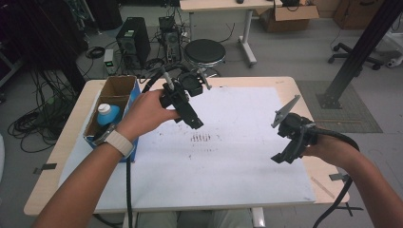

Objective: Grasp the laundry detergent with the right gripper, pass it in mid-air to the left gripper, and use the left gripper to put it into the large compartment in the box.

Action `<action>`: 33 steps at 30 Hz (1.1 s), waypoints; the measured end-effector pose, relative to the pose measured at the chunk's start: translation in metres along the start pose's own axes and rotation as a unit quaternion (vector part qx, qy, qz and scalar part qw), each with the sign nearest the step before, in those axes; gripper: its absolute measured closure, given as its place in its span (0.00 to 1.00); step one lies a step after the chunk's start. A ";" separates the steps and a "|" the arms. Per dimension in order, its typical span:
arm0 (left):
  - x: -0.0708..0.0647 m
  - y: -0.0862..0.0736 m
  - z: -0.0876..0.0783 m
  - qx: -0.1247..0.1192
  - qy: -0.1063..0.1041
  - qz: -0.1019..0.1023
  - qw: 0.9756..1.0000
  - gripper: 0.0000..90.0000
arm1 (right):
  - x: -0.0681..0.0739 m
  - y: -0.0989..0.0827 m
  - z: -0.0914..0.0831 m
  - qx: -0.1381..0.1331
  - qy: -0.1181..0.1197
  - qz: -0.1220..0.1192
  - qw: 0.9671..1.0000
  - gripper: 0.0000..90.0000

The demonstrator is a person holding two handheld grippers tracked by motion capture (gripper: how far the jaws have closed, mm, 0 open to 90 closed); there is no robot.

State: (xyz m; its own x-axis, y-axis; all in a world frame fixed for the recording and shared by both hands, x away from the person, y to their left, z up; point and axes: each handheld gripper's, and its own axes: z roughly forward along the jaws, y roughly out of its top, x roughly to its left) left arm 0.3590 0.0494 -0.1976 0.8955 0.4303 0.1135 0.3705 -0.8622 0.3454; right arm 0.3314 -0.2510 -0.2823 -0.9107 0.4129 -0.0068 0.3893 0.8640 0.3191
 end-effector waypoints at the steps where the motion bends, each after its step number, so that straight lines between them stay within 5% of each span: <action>1: -0.001 0.001 0.001 0.001 -0.001 0.004 1.000 0.09 | 0.000 0.000 0.000 -0.001 0.000 -0.002 1.000 0.09; 20: -0.016 0.015 0.038 0.025 -0.013 0.047 0.999 0.09 | -0.001 0.001 0.002 -0.009 -0.001 0.003 1.000 0.09; 33: -0.014 0.016 0.036 0.014 -0.012 0.049 0.999 0.09 | -0.003 0.000 0.004 -0.009 -0.001 0.006 1.000 0.09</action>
State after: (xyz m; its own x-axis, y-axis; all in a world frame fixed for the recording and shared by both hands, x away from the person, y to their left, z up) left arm 0.3613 0.0196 -0.2268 0.9336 0.3367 0.1227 0.2869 -0.9074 0.3070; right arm 0.3348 -0.2513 -0.2859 -0.9059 0.4234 -0.0048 0.3973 0.8539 0.3363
